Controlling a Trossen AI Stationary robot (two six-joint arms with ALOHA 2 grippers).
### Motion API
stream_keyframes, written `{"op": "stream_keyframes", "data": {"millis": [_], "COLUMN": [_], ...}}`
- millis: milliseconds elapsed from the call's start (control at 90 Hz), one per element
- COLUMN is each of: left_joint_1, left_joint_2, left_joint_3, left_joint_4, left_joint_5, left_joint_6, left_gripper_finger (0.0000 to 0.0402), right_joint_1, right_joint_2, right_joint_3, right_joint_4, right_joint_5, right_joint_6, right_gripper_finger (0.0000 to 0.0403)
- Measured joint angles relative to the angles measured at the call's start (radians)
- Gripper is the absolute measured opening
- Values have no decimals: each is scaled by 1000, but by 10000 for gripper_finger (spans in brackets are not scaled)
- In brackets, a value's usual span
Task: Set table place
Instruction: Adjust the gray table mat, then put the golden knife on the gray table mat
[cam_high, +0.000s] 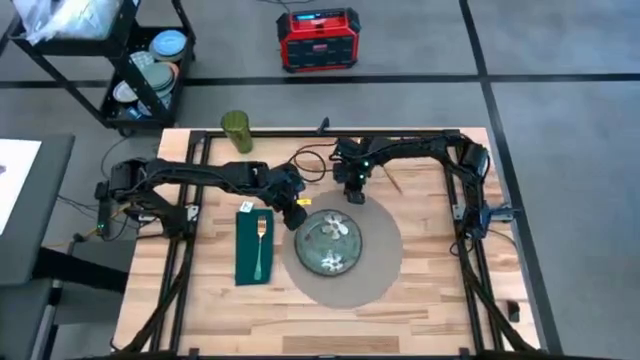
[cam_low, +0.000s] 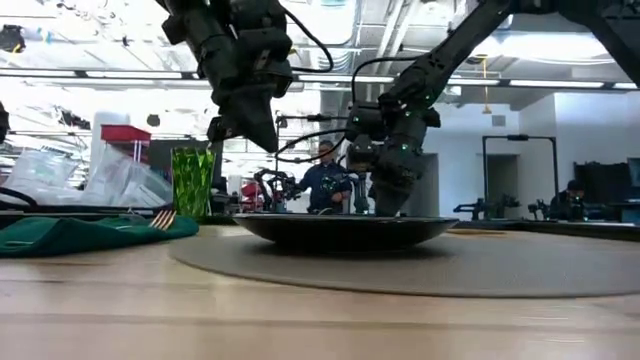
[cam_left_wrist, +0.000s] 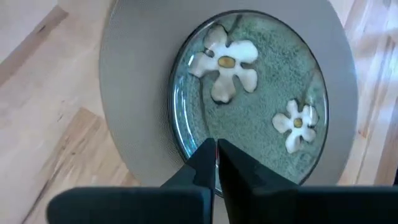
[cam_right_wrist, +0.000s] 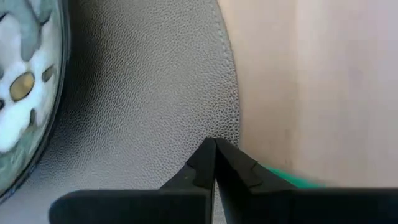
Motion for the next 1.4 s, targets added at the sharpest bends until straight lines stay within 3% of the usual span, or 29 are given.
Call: {"op": "stream_keyframes", "data": {"millis": [222, 322, 444, 622, 789, 978, 1167, 1400], "left_joint_1": [-4, -10, -25, -35, -34, -23, 6, 37], "left_joint_2": [0, 0, 6, 8, 8, 8, 8, 8], "left_joint_3": [0, 0, 0, -21, -21, -21, -21, -21], "left_joint_4": [0, 0, 1, 20, 19, -32, -66, -113], "left_joint_5": [-5, -8, -33, -104, -110, -109, -85, -38], "left_joint_6": [-34, -51, -34, -26, -22, 22, 79, 164], "left_gripper_finger": [0, 0, 0, 0, 0, 0, 0, 0], "right_joint_1": [33, 34, 1, -114, -273, -422, -427, -378], "right_joint_2": [-14, -62, -117, -114, -112, -112, -112, -117], "right_joint_3": [79, 145, 182, 177, 114, 18, -42, -117], "right_joint_4": [-60, -67, -99, -318, -398, -318, -248, -218], "right_joint_5": [-149, -162, -88, 101, 128, 58, 49, 188], "right_joint_6": [52, 41, 13, -77, -9, 162, 221, 280], "right_gripper_finger": [0, 0, 0, 9, 59, 118, 144, 140]}}
